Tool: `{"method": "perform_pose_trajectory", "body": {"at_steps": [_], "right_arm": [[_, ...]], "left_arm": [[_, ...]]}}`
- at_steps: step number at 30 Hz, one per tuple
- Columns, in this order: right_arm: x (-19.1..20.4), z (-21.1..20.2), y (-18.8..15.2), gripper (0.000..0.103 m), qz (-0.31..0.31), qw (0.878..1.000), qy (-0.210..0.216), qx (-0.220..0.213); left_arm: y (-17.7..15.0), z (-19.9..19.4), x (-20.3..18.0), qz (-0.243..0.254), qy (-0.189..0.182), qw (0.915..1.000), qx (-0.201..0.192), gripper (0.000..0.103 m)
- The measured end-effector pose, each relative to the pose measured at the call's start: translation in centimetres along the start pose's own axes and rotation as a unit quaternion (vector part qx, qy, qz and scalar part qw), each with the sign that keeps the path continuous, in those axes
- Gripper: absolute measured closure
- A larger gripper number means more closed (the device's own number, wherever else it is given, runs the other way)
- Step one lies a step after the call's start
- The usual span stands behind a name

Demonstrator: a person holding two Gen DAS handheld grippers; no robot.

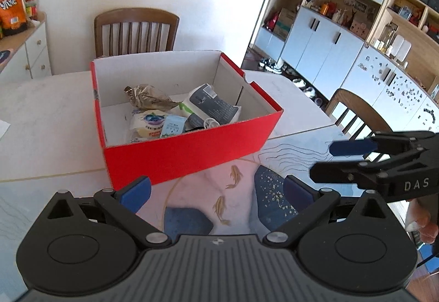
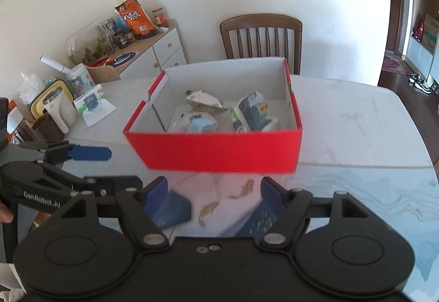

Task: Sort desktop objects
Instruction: 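Withdraw both tools from the box toward the remaining items on the table, then grasp the white chicken sausage bag with the left tool while the right tool grasps the bread roll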

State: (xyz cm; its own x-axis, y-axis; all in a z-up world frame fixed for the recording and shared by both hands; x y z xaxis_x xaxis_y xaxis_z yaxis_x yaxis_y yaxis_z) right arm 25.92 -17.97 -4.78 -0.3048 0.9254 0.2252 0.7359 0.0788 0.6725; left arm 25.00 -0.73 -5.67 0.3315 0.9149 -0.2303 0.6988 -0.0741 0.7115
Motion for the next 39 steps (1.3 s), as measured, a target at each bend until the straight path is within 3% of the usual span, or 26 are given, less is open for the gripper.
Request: {"method": "perform_pose_trajectory", "body": {"at_steps": [21,31,39], "right_arm": [[3.0,-3.8,-9.3,0.028,0.024,0.999,-0.021,0.018],[5.9,-4.0,-14.4,0.028,0.028,0.998,-0.013,0.05],[7.5,-3.9,-17.0,0.027,0.028,0.997,-0.01,0.071]], "left_arm": [[-8.2,-2.1,-1.0,0.042,-0.035,0.9984,0.009,0.0],[-12.4,-0.6,-1.7,0.093,-0.062,0.9922,0.056,0.0],[-14.0,0.5,-1.2,0.128,-0.053,0.9876,0.075,0.0]]}}
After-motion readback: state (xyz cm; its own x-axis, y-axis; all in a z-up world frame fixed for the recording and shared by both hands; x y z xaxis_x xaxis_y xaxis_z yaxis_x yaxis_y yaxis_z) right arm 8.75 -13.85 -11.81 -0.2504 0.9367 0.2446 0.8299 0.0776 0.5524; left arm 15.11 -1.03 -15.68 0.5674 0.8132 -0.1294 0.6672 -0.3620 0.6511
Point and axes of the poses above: each gripper's, at about its wrist camera, not at the fingertips, and z roughly the way its jaws point, x to its left, y to its top, the point moved 7 cm from there along z, roughly the way its jaws point, and after that the axes turned 1 degree about z, right-handed, at the moved point
